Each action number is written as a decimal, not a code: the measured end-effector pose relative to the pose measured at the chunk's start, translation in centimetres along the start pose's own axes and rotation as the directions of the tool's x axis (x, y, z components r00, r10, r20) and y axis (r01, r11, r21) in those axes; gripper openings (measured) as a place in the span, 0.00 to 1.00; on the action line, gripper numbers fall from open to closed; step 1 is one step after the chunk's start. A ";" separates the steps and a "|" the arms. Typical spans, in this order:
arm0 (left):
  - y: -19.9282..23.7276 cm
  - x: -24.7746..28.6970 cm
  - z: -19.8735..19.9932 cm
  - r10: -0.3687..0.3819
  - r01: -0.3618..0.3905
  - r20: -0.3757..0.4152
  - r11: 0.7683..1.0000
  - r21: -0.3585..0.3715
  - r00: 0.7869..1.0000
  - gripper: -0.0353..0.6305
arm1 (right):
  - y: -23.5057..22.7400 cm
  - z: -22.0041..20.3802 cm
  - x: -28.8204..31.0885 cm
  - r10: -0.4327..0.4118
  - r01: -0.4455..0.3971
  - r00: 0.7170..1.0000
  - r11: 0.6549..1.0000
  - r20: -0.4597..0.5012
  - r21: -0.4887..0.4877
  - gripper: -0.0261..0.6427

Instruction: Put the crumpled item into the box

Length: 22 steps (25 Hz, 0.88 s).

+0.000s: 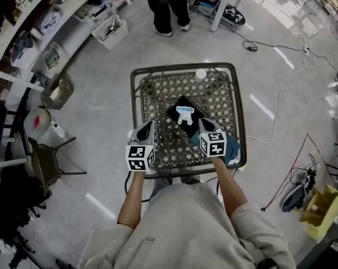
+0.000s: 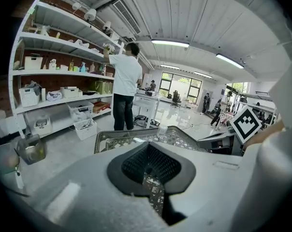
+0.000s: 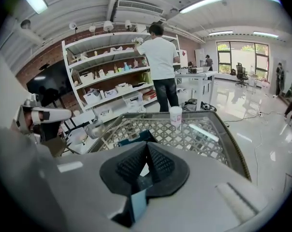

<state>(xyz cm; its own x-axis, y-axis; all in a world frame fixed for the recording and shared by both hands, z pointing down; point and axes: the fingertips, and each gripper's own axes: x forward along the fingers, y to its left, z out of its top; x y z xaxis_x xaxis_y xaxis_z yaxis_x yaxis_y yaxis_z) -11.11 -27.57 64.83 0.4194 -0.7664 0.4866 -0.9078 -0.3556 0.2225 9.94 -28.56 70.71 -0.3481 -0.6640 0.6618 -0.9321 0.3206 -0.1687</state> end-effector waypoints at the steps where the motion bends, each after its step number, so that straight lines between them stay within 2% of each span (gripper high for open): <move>1: -0.1 -0.1 0.2 -0.001 0.001 0.005 1.000 0.003 1.000 0.06 | 0.1 0.4 -0.3 -0.001 0.001 1.000 1.000 0.013 -0.002 0.04; 10: -0.8 -1.3 5.0 -0.008 0.003 0.090 0.998 0.060 0.996 0.06 | 0.7 6.6 -4.3 -0.015 0.034 0.985 0.994 0.173 -0.107 0.04; 16: -1.2 -2.6 9.7 -0.013 -0.005 0.178 0.995 0.097 0.984 0.06 | 1.2 11.7 -7.6 -0.025 0.074 0.953 0.986 0.303 -0.151 0.04; 22: -1.9 -4.5 14.1 -0.019 -0.017 0.269 0.991 0.131 0.963 0.06 | 2.1 15.2 -10.8 -0.021 0.103 0.915 0.978 0.402 -0.182 0.04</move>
<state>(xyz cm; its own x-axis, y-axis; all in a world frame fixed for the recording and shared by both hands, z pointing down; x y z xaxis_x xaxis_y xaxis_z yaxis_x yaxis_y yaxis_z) -11.20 -31.04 50.28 0.4219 -0.8751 0.2371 -0.9066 -0.4095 0.1019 10.22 -31.05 52.10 -0.3391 -0.8863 0.3153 -0.9290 0.3682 0.0361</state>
